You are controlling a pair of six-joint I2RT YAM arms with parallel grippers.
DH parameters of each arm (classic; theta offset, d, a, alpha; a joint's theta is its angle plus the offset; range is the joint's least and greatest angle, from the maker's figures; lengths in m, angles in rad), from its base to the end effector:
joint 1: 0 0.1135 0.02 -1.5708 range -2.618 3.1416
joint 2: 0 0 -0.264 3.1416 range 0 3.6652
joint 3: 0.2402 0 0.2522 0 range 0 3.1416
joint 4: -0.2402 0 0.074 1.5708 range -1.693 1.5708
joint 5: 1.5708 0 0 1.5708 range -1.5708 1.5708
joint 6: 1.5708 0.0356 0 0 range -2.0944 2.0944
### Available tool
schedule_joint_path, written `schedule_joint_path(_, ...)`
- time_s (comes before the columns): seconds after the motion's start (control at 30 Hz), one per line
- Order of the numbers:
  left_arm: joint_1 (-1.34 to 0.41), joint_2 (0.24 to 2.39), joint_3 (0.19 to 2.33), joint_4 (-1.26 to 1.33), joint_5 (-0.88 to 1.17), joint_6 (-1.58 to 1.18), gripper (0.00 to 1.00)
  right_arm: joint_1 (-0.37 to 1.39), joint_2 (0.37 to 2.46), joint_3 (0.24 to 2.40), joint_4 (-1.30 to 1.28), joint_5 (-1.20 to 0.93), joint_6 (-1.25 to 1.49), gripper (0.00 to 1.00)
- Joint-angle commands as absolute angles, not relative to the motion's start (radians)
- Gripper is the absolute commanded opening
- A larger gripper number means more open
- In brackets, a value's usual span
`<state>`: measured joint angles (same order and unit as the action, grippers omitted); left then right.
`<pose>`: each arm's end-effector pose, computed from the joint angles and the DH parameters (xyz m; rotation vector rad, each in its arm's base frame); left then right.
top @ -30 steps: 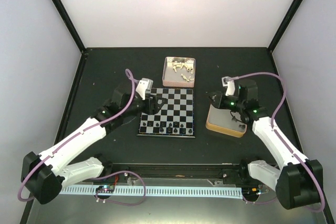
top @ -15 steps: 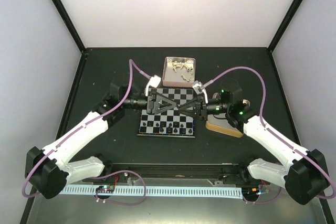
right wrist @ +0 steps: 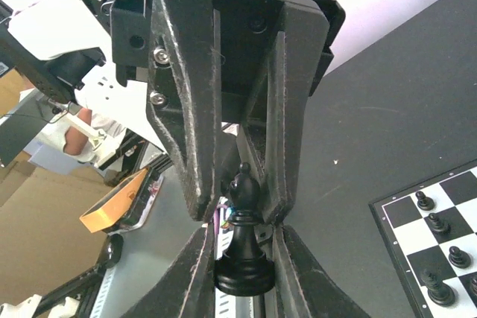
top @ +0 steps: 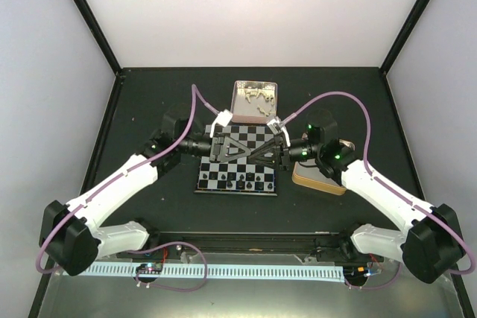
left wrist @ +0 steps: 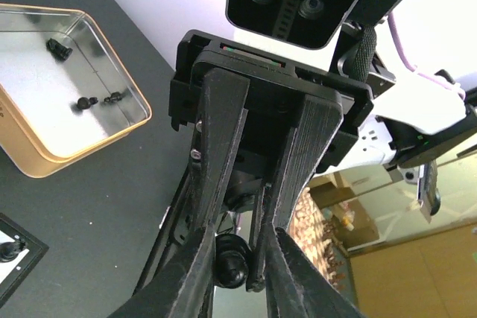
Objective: Set up the chess pieces on the board
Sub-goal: Place the chess piece on the chessboard.
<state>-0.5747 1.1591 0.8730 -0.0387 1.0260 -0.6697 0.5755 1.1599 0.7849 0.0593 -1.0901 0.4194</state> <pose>0.1966 -0.1636 0.3144 0.7131 2.0348 -1.7517 0.1929 0.1628 0.2935 -0.9778 1.8227 1.6643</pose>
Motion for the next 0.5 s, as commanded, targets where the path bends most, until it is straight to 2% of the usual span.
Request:
schedule_joint_path(0.0, -0.590, 1.164, 0.923, -0.070, 1.052, -0.627, 0.16, 0.584, 1.161, 0.817, 0.056, -1.098, 0.397, 0.15)
schedule_joint_path(0.1, -0.592, 1.163, 0.924, -0.081, 1.047, -0.615, 0.06, 0.584, 1.161, 0.822, 0.042, -1.067, 0.395, 0.15)
schedule_joint_path(0.17, -0.591, 1.158, 0.922, -0.088, 1.036, -0.606, 0.02, 0.584, 1.157, 0.828, 0.005, -1.023, 0.372, 0.20)
schedule_joint_path(0.23, -0.592, 1.150, 0.920, -0.100, 1.016, -0.590, 0.02, 0.584, 1.149, 0.831, -0.025, -0.980, 0.351, 0.28)
schedule_joint_path(0.33, -0.591, 1.128, 0.922, -0.160, 0.939, -0.541, 0.02, 0.584, 1.138, 0.843, -0.108, -0.906, 0.302, 0.46)
schedule_joint_path(0.47, -0.593, 1.076, 0.905, -0.296, 0.673, -0.450, 0.01, 0.583, 1.122, 0.847, -0.219, -0.743, 0.250, 0.56)
